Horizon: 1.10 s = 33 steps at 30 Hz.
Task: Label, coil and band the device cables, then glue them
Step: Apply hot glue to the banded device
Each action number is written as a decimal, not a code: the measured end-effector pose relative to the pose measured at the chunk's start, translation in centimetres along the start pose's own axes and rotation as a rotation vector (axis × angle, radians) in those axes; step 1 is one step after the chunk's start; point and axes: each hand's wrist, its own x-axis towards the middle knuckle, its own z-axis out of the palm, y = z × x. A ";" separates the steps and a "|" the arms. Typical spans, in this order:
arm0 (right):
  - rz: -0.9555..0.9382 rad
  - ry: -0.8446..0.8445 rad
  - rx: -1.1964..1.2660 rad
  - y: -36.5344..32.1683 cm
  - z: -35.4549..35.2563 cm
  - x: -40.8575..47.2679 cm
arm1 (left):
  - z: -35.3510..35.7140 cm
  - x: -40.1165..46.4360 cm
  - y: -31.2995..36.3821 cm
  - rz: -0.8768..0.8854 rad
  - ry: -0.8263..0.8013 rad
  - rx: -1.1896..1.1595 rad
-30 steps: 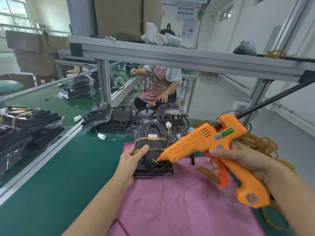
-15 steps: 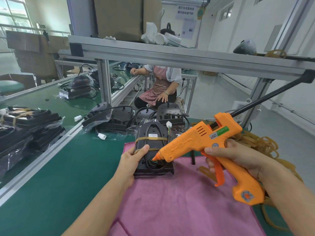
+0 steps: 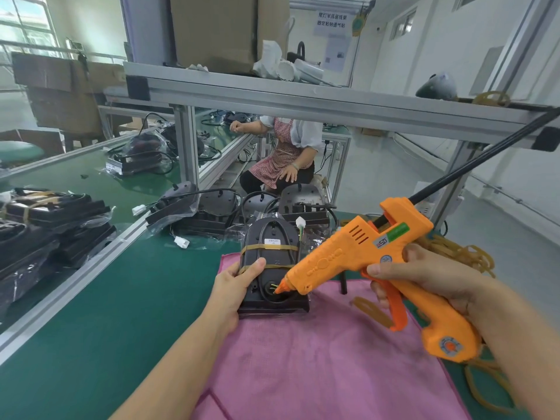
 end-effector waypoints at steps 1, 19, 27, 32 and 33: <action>-0.003 0.004 0.000 0.0 -0.1 -0.1 | 0.0 0.0 0.0 0.000 0.000 -0.001; -0.001 0.013 0.078 -0.8 1.1 -0.8 | 0.1 -0.2 0.2 -0.010 0.016 -0.007; -0.013 0.044 0.155 0.3 0.8 -1.4 | 0.1 -0.3 0.2 -0.011 0.010 -0.005; -0.003 0.257 0.322 2.5 -0.3 -1.0 | -0.3 -0.7 0.3 0.035 0.044 -0.099; 0.016 0.299 0.354 2.9 -0.6 -0.9 | -0.5 -0.8 0.4 0.041 0.056 -0.128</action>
